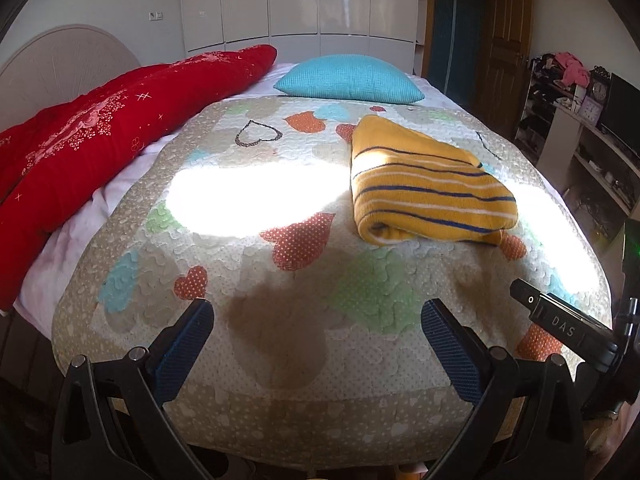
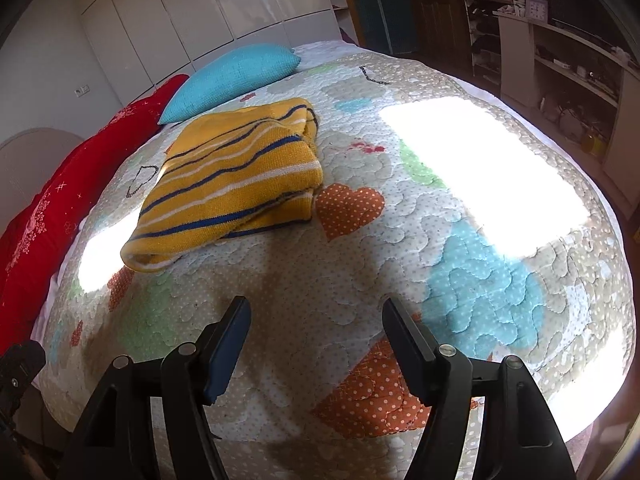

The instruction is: Fold small clothes

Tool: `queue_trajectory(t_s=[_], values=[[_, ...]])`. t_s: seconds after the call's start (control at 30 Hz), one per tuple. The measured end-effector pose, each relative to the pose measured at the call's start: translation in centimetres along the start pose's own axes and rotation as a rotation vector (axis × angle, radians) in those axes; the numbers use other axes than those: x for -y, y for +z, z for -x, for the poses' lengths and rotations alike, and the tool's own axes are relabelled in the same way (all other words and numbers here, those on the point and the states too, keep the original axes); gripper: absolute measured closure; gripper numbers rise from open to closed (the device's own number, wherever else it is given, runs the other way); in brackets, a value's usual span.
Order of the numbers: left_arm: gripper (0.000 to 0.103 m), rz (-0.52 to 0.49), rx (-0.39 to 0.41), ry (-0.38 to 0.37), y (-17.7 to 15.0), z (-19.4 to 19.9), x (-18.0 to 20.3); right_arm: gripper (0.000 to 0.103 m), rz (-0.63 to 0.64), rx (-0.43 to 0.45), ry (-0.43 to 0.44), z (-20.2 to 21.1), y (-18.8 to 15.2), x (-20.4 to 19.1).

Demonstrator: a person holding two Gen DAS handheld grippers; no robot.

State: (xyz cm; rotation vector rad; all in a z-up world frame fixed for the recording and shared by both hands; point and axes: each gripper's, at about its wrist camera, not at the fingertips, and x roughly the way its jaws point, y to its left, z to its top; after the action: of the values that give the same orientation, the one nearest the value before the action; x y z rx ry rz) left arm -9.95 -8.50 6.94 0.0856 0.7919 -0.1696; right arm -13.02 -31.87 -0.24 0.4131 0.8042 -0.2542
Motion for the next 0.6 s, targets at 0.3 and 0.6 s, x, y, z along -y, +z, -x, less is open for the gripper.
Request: queue_trajectory(t_s=[0.3,0.6], values=[[0.0,-0.023,-0.014,0.002,-0.6,0.4,0.4,0.027,0.049,0.018,-0.019,0.5,-0.2,-1.7],[0.0,-0.004,-0.038,-0.009,-0.8,0.0,-0.2,0.026,0.08,-0.003,-0.026,-0.2,-0.7,-2.9]])
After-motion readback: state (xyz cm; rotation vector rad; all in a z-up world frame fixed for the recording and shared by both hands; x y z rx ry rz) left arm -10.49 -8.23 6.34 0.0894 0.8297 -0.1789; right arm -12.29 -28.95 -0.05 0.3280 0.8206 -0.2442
